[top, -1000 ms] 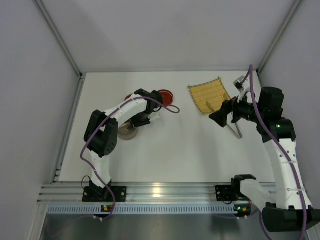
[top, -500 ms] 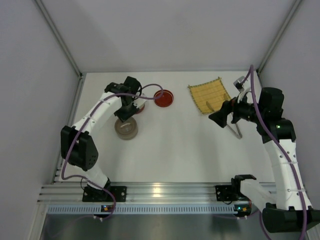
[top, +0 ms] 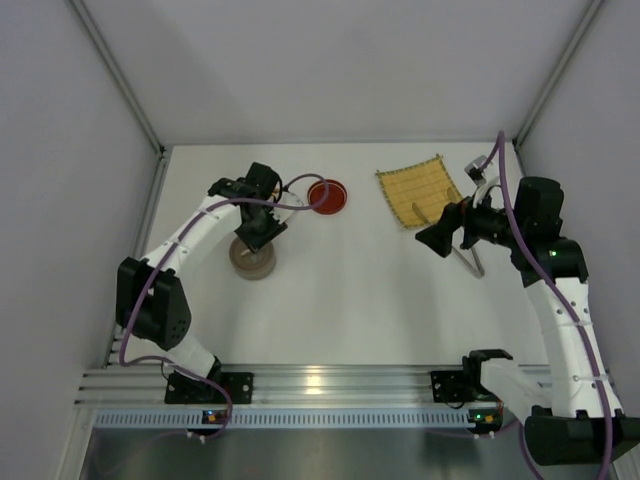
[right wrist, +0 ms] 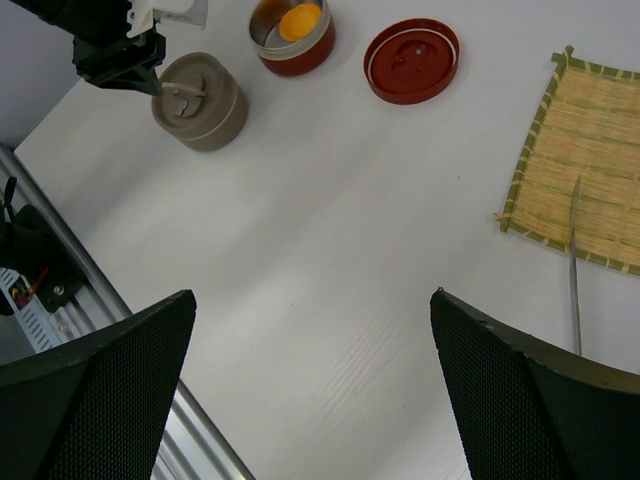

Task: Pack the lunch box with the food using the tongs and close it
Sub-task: Pick up the box lid from the packing box.

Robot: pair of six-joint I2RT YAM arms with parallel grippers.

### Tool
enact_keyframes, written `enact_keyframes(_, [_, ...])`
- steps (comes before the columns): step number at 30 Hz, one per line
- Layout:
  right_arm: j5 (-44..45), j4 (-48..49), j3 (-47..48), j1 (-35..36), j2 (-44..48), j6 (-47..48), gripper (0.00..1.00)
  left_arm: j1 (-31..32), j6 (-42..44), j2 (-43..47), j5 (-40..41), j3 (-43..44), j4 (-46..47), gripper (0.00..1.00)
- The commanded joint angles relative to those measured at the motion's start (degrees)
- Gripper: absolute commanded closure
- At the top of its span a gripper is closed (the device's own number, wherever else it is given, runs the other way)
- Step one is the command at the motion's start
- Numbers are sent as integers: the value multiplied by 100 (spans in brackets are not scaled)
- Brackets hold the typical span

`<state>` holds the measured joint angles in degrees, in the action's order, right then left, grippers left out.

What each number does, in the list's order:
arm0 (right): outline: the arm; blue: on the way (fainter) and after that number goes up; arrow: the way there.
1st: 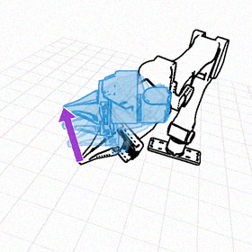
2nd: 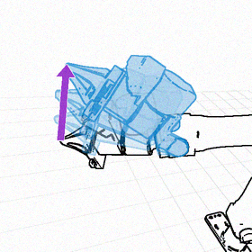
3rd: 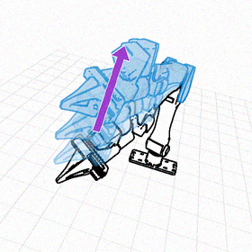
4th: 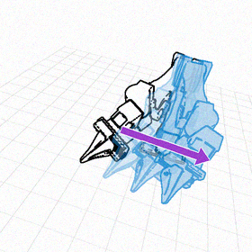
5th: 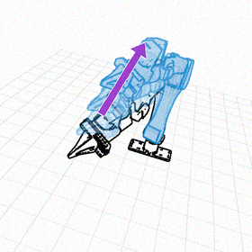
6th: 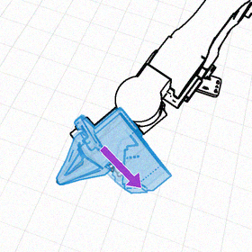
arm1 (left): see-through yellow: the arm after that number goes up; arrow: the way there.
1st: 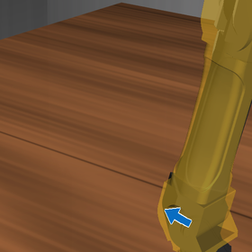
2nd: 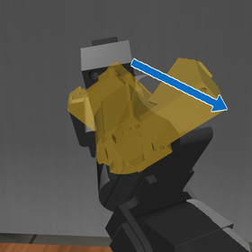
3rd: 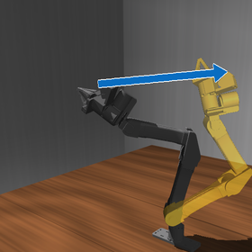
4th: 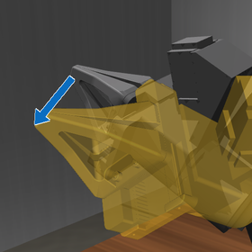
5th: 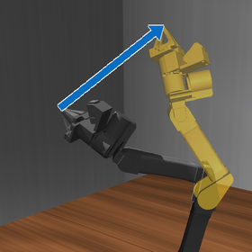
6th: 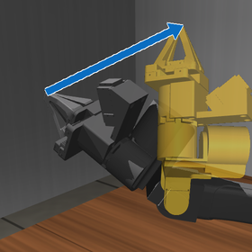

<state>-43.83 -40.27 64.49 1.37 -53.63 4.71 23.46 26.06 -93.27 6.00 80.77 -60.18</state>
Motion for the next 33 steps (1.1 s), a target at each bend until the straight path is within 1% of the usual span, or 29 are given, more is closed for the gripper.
enact_keyframes(1, [-134,301,-15,-75,98,-5,1,-87,83,82,-353,-105,428,53])
enact_keyframes(9, [-169,292,-68,-75,116,30,1,-439,171,-33,-529,-255,604,55])
enact_keyframes(19, [-231,424,-156,-75,89,-84,1,-474,206,-94,-574,-501,850,61])
enact_keyframes(21, [-240,441,-165,-75,89,-93,1,-501,206,-129,-757,-519,912,63])
enact_keyframes(26, [-205,441,-173,-84,89,-84,1,-597,259,-270,-864,-527,973,65])
enact_keyframes(30, [-196,459,-217,-84,98,-84,1,-624,250,-332,-890,-545,1043,70])
enact_keyframes(31, [-204,459,-226,-84,98,-76,1,-624,250,-323,-890,-528,1044,74])
enact_keyframes(33, [-222,467,-235,-75,98,-76,1,-624,233,-340,-908,-536,1035,78])
